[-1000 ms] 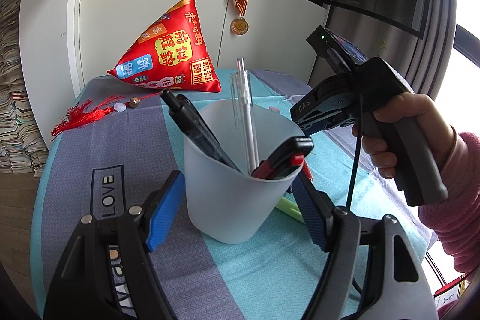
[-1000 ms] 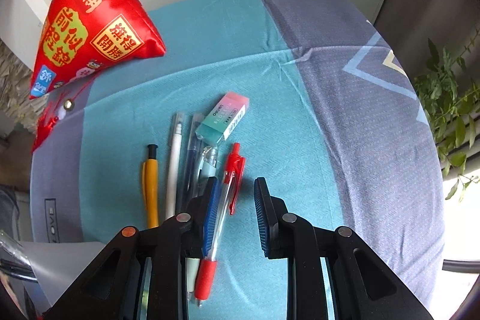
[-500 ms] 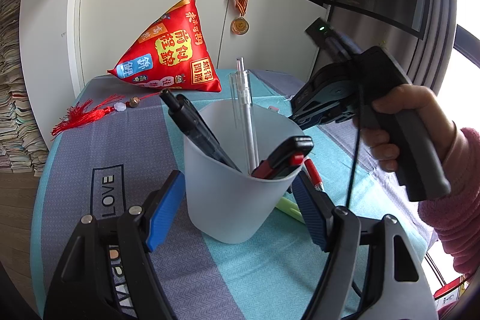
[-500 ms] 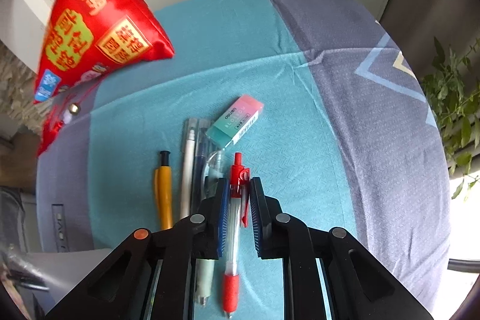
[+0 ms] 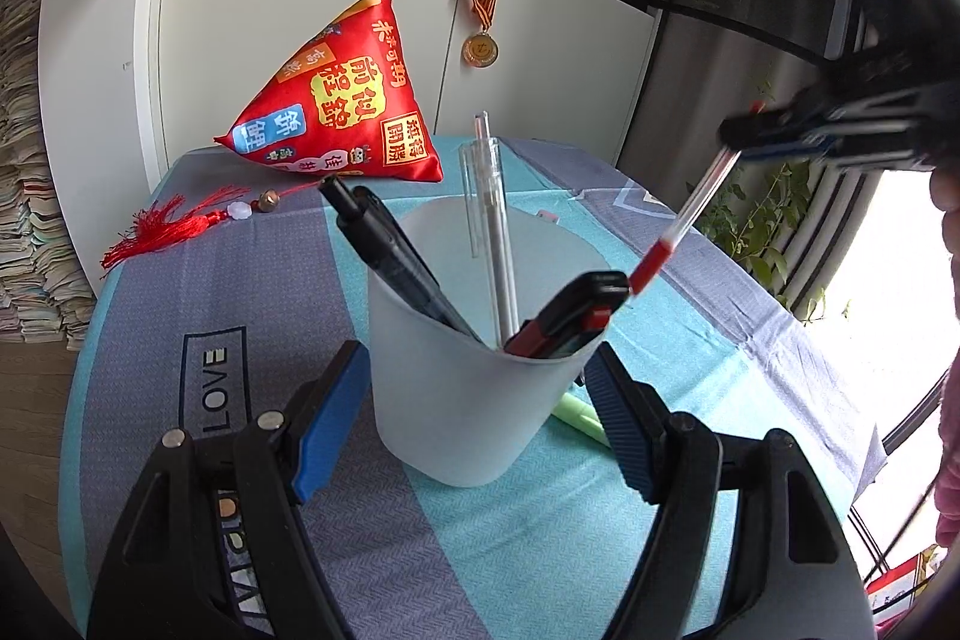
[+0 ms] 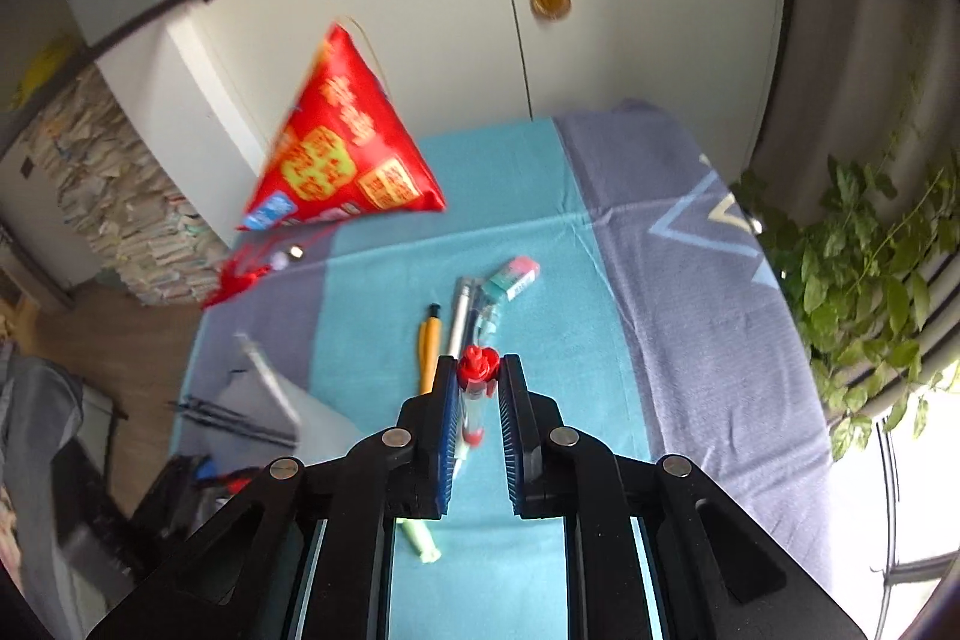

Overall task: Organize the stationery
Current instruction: 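Lift the red-capped pen and lower it into the cup, then move the right gripper back to the pens and open over a clear pen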

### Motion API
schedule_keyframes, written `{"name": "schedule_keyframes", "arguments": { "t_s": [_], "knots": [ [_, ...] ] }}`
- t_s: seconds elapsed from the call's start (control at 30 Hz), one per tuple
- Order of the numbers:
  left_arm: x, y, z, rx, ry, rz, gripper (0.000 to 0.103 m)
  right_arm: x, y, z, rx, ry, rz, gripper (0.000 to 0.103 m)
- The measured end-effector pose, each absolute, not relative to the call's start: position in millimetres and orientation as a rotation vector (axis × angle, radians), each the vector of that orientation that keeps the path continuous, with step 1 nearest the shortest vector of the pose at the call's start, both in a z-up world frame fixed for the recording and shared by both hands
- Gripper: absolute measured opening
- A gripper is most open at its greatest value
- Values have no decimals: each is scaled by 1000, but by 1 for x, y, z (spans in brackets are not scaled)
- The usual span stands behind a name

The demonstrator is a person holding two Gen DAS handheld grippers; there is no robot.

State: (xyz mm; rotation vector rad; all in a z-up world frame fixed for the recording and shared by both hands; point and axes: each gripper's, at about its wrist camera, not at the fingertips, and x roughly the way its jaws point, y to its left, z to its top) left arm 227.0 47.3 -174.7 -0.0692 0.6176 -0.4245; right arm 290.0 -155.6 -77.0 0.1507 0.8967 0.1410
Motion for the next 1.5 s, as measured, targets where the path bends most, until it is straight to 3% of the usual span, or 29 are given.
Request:
{"name": "schedule_keyframes", "arguments": {
  "t_s": [0.4, 0.83, 1.37, 1.5],
  "knots": [
    [228, 47, -175, -70, 620, -424, 73, 243, -98, 0, 54, 653, 324, 14],
    [228, 47, -175, -70, 620, -424, 73, 260, -71, -62, -3, 853, 357, 14],
    [227, 46, -175, -68, 617, -424, 73, 265, -97, -58, 85, 842, 322, 16],
    [227, 46, -174, -67, 615, -425, 73, 288, -112, -87, 89, 953, 211, 16]
  ]
}}
